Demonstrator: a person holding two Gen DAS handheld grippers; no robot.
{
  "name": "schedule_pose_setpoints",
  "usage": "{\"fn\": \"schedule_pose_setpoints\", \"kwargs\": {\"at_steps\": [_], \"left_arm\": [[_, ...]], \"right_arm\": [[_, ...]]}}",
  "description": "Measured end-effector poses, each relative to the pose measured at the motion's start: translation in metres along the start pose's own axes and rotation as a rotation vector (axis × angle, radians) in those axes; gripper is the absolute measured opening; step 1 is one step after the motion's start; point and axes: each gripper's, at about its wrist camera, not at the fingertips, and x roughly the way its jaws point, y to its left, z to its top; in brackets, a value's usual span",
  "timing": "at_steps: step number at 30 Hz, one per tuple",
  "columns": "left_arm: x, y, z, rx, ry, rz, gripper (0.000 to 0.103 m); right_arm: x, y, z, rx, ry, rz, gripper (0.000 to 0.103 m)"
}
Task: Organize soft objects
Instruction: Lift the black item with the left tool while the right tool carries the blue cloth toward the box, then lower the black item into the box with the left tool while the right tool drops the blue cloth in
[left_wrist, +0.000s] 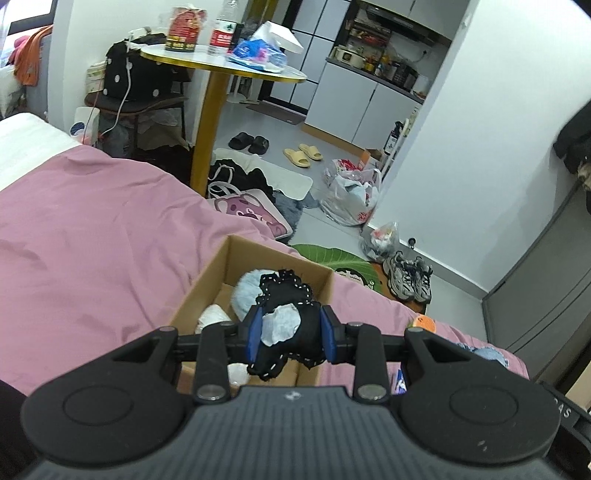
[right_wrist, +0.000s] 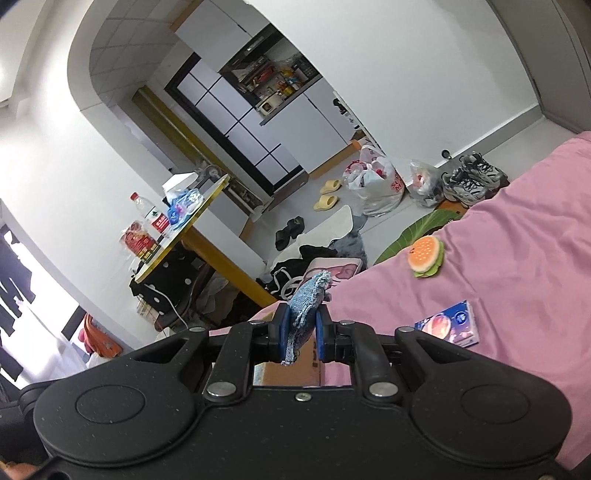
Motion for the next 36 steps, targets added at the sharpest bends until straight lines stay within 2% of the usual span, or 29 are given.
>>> {"fn": "schedule_pose_setpoints", "kwargs": {"at_steps": [7, 17, 26, 36], "left_arm": [[0.002, 0.021, 0.009, -0.033, -0.003, -0.003, 0.032], [0.022, 0.047, 0.01, -0.075, 0.041, 0.011, 0.032], [0.052, 0.062, -0.001, -0.088, 0.104, 0.042, 0.032], [0.078, 0.071, -0.008, -0.108, 0.191, 0.036, 0.033]], "right_arm": [[0.005, 0.017, -0.006, -0.031, 0.013, 0.0, 0.015], [0.015, 0.039, -0.012, -0.066, 0.041, 0.005, 0.015], [0.032, 0.066, -0.02, -0.119, 0.096, 0.01, 0.015], [0.062, 0.094, -0.037, -0.177, 0.17, -0.012, 0.015]]}}
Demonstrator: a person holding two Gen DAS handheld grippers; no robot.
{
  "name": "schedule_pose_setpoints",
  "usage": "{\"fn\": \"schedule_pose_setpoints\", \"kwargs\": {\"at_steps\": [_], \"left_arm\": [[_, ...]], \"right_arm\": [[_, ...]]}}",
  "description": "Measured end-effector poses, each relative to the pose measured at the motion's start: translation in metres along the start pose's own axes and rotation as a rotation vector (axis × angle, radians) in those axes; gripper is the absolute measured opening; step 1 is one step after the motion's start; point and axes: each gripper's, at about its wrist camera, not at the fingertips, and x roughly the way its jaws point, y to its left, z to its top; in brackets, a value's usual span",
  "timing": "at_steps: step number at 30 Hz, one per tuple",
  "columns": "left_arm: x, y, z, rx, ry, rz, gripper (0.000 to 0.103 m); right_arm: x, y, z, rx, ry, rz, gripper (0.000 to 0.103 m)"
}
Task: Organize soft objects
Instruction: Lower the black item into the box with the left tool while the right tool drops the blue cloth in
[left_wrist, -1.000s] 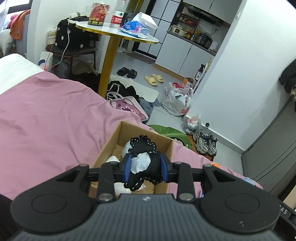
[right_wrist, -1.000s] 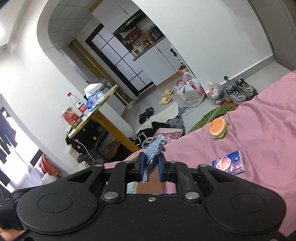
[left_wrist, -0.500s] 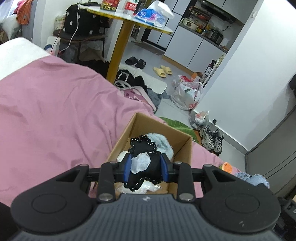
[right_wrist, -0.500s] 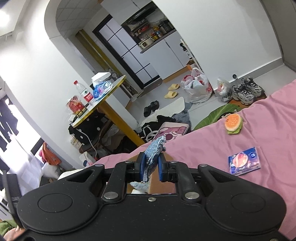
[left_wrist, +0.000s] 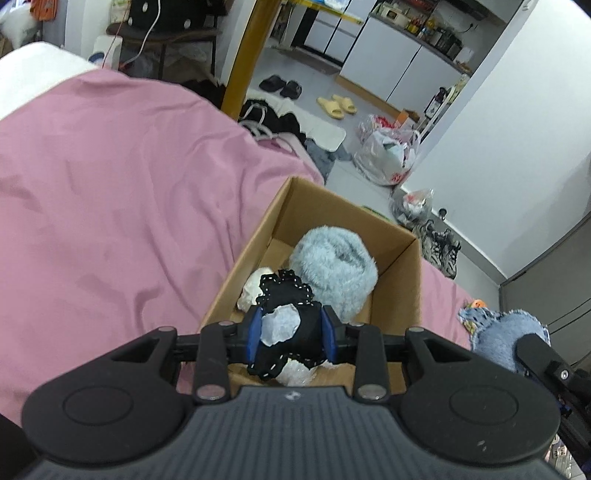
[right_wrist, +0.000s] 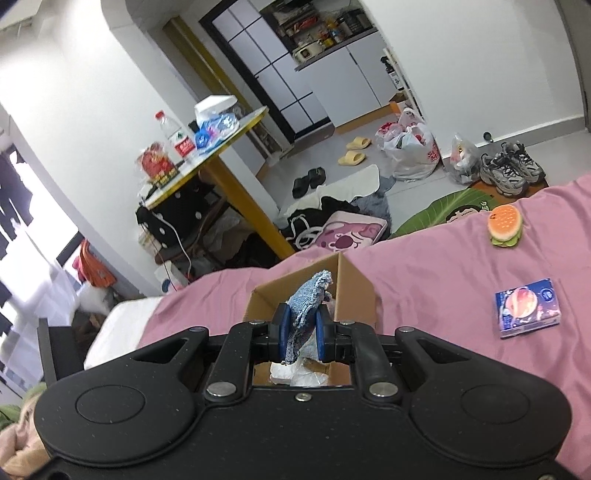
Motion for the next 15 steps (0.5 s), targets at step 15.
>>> {"fn": "schedule_pose_setpoints", "kwargs": {"at_steps": [15], "left_arm": [[0.017, 0.018, 0.008, -0.066, 0.064, -0.005, 0.048]], "right_arm": [[0.034, 0.034, -0.016, -0.136, 0.089, -0.114, 0.015]]}}
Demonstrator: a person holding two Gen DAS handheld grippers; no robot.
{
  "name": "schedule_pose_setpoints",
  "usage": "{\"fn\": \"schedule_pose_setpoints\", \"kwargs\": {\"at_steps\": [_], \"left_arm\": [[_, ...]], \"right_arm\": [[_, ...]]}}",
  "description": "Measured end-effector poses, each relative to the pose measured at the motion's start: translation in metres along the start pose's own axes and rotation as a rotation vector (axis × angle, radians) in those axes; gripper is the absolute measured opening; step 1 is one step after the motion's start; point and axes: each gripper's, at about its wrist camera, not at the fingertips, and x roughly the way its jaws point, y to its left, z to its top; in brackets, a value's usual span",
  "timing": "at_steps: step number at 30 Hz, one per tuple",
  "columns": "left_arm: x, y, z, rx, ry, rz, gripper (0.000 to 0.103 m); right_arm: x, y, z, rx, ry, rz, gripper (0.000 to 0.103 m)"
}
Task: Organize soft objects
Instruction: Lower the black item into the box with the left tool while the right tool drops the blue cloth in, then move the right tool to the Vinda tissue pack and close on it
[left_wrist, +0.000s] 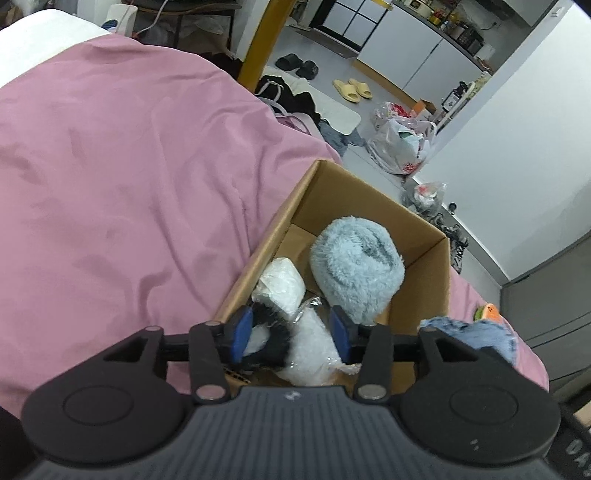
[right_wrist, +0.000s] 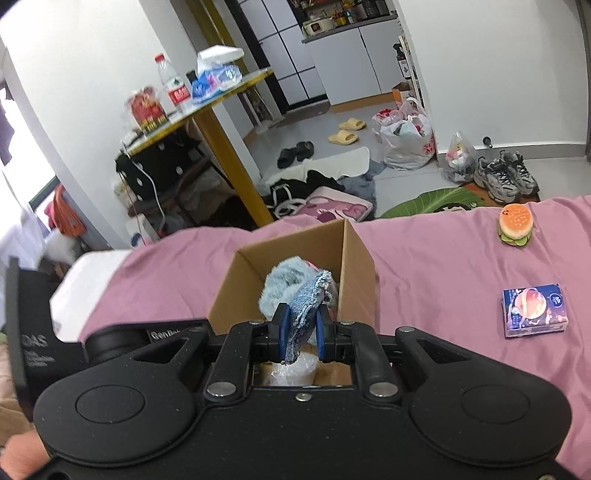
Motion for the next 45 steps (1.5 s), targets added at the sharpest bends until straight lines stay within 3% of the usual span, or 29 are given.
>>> {"fn": "schedule_pose_setpoints", "kwargs": {"at_steps": [6, 14, 22, 24, 29, 33, 37, 45], "left_arm": [[-0.004, -0.001, -0.001, 0.02, -0.015, -0.019, 0.051], [-0.01, -0.001, -0.002, 0.037, -0.04, -0.027, 0.051], [-0.016, -0.013, -0.006, 0.107, -0.062, -0.016, 0.069], [-0.017, -0.016, -0.007, 0.125, -0.069, -0.013, 0.076], [-0.018, -0.019, -0.008, 0.135, -0.057, 0.001, 0.079], [-0.027, -0.032, -0.015, 0.208, -0.083, 0.015, 0.088], [-0.038, -0.047, -0.024, 0.278, -0.114, 0.022, 0.093], [-0.054, -0.06, -0.039, 0.293, -0.135, 0.051, 0.103]], "right_arm": [[0.007, 0.012, -0.005, -0.056, 0.017, -0.047, 0.016], [0.002, 0.013, -0.005, -0.066, 0.023, -0.069, 0.032], [-0.01, -0.01, -0.003, -0.008, 0.021, -0.082, 0.035], [-0.013, -0.014, -0.003, 0.001, 0.018, -0.082, 0.039], [-0.028, -0.027, -0.001, 0.015, -0.01, -0.068, 0.052], [-0.04, -0.044, 0.0, 0.039, -0.026, -0.058, 0.058], [-0.054, -0.057, 0.002, 0.047, -0.055, -0.05, 0.071], [-0.076, -0.083, 0.004, 0.073, -0.111, -0.046, 0.098]]}}
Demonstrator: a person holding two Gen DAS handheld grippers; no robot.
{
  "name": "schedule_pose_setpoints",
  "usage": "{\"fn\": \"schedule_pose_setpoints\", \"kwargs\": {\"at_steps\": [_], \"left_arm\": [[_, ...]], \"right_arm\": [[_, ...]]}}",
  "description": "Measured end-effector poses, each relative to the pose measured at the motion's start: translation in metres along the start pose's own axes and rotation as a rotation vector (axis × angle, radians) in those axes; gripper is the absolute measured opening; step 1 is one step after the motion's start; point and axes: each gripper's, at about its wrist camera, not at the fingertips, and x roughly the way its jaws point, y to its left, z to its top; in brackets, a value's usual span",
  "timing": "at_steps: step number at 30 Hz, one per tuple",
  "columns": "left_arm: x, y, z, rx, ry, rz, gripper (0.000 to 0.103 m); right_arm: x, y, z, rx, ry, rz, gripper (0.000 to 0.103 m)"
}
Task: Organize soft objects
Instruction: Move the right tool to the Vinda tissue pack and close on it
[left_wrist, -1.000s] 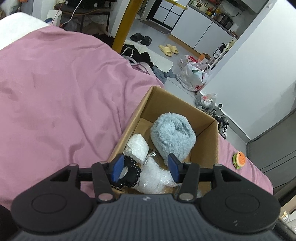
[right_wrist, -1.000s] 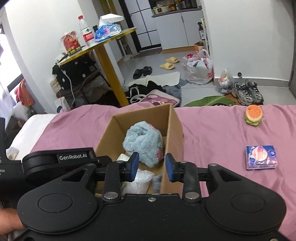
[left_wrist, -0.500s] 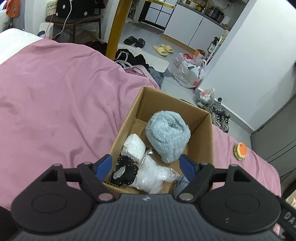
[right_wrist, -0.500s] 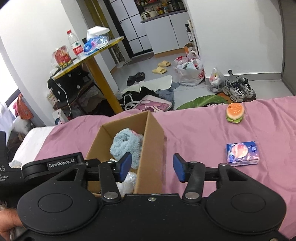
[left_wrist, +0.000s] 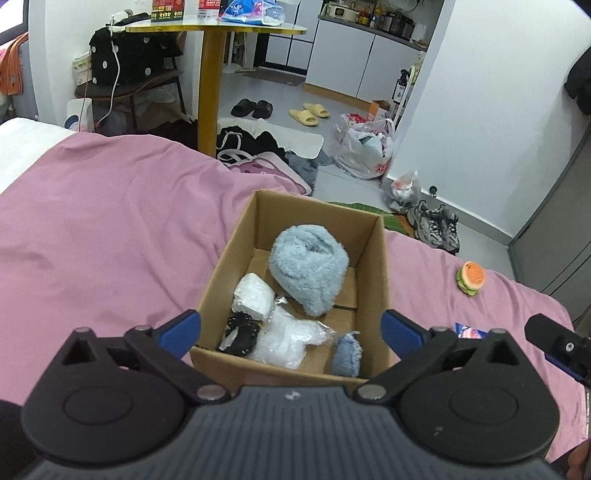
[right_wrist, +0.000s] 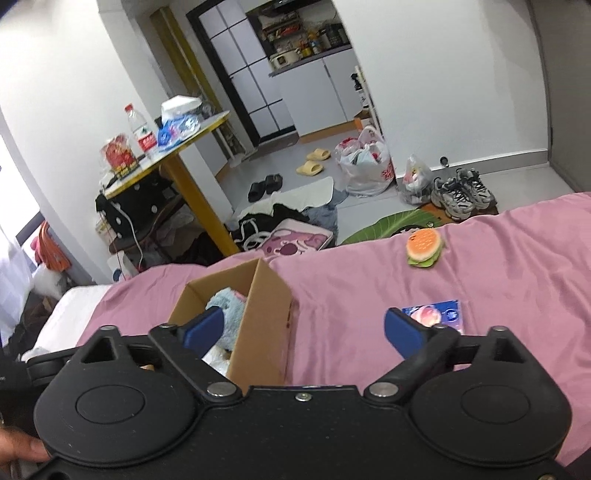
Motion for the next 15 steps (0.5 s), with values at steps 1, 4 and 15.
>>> {"fn": "schedule_pose_setpoints", "kwargs": {"at_steps": [1, 4, 15], "left_arm": [[-0.002, -0.001, -0.001, 0.0, -0.001, 0.0, 0.103], [-0.009, -0.008, 0.0, 0.001, -0.015, 0.0, 0.103], [-0.025, -0.041, 0.001, 0.011, -0.048, -0.05, 0.103]], "right_arm": [[-0.002, -0.003, 0.0, 0.004, -0.004, 0.004, 0.099], [-0.008, -0.013, 0.003, 0.017, -0.022, 0.004, 0.103], [-0.032, -0.054, 0.013, 0.059, -0.05, 0.009, 0.103]]}}
